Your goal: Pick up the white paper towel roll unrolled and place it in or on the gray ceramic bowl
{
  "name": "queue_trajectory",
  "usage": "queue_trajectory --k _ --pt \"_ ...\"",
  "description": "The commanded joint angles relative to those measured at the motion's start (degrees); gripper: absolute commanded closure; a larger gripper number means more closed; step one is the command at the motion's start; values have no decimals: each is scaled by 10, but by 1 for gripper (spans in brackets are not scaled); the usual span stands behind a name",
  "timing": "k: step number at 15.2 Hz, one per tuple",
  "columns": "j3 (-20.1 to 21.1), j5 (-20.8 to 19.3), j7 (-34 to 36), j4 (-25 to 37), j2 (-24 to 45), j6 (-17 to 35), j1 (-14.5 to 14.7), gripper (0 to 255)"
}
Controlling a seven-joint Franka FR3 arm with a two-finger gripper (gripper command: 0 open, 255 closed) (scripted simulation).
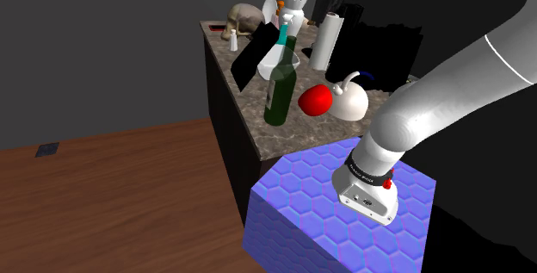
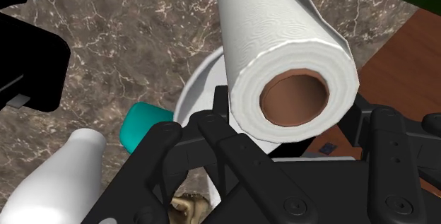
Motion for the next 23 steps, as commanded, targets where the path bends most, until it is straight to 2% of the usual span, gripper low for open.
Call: queue_trajectory --k 1,7,15,23 --pt "2 0 2 14 -2 -16 0 255" --pt "-3 -3 -5 51 -6 -56 -3 255" --pt "-74 -28 -102 91 -20 -112 -37 255" --pt "-170 -33 -218 173 11 -167 -51 255"
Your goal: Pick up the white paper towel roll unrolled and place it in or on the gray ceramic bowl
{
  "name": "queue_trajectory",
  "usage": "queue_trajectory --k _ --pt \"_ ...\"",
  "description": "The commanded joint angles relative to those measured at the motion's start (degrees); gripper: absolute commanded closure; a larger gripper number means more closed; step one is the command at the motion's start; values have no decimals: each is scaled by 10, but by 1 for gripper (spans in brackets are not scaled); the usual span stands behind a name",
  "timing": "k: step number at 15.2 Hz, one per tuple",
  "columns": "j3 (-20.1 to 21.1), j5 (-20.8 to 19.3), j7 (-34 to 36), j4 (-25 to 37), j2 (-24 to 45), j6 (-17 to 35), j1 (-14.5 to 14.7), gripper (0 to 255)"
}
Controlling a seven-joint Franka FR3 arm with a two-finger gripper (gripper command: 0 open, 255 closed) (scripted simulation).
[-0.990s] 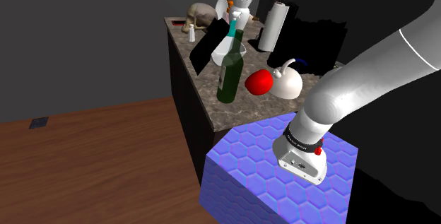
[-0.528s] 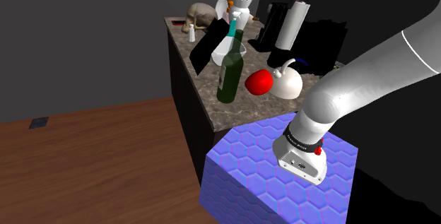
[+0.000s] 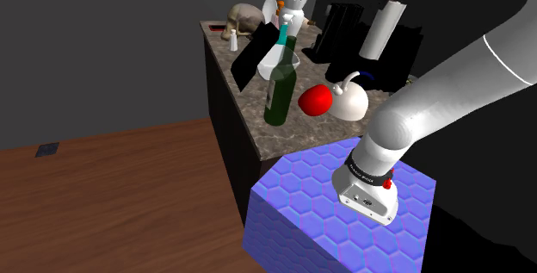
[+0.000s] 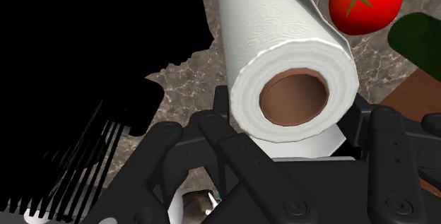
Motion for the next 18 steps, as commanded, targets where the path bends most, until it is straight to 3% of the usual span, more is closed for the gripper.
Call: queue_trajectory --k 1,7,9,11,12,14,18 --pt "-30 3 -35 28 14 -16 -1 255" --pt "-150 44 -152 125 93 -59 13 255" --pt "-212 82 -207 165 144 -77 22 255" --pt "-291 161 -289 211 235 -105 14 255" --pt "-313 217 -339 239 296 -128 -23 255" --pt "-305 296 -407 298 383 -173 -126 255" --pt "-222 378 -465 438 479 -248 -336 255"
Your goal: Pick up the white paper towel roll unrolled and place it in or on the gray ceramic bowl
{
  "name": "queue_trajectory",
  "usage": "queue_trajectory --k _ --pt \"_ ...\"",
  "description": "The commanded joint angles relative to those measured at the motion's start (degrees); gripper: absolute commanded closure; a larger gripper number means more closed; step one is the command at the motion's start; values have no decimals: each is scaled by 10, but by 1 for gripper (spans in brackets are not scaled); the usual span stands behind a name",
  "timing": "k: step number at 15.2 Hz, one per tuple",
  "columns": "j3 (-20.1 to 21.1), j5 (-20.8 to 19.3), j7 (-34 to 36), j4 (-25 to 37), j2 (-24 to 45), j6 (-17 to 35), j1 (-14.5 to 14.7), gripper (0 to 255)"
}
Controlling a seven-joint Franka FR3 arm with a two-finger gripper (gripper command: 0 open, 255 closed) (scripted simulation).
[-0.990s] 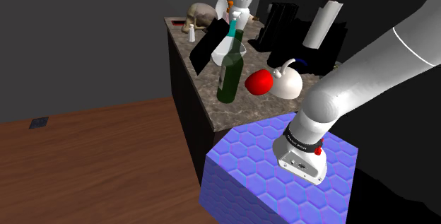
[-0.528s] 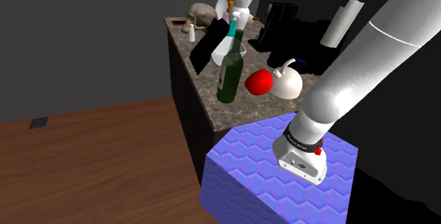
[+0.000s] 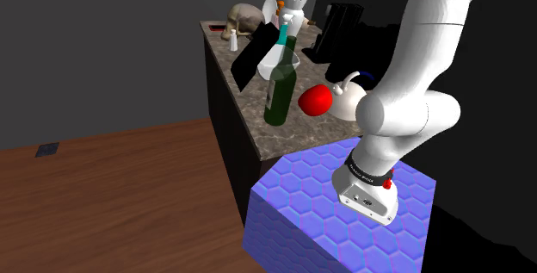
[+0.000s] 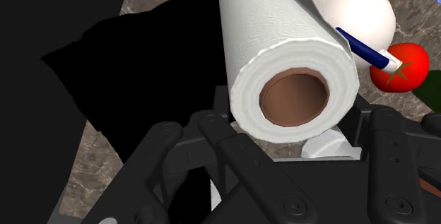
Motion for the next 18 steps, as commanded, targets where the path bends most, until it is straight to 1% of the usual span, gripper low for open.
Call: queue_trajectory --k 1,2,3,6,9,13,18 --pt "26 38 -24 68 41 -35 -89 255" --pt "43 63 -29 119 68 -59 -143 255" --pt "72 101 -26 205 106 -95 -224 255" --pt "53 74 -42 129 87 -53 -172 255" --pt "39 56 -53 71 73 -17 -133 255" --pt "25 40 -63 7 61 25 -92 255" --pt "14 28 -74 -58 50 71 -54 255"
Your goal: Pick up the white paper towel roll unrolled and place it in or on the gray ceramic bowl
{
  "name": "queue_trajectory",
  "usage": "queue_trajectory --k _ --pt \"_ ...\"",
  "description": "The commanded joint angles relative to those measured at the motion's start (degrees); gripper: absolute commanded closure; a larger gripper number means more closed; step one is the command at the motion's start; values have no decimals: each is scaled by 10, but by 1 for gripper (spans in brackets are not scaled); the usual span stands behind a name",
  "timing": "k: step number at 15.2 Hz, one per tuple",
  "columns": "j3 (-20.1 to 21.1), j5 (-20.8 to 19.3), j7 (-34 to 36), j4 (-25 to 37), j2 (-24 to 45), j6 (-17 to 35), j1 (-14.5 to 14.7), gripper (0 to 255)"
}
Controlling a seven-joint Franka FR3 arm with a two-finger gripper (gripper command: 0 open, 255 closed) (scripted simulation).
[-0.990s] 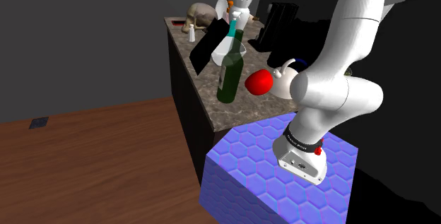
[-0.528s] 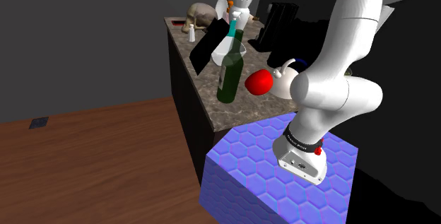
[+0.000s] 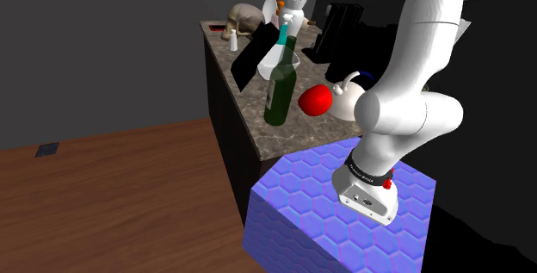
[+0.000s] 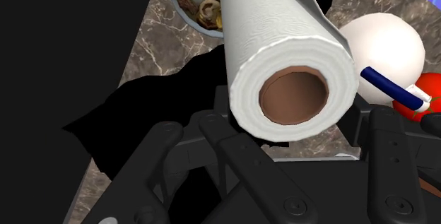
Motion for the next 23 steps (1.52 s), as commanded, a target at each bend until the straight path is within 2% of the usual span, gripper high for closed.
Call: queue_trajectory --k 1,7,14,22,23 --pt "-4 -3 -4 -23 -3 17 12 255" --pt "-12 -9 -15 -86 -8 67 43 255" --pt "-14 -7 -28 -146 -6 119 66 255" --pt "-14 -6 -29 -149 -6 122 67 255" --pt "-14 -6 -29 -149 -6 122 67 0"
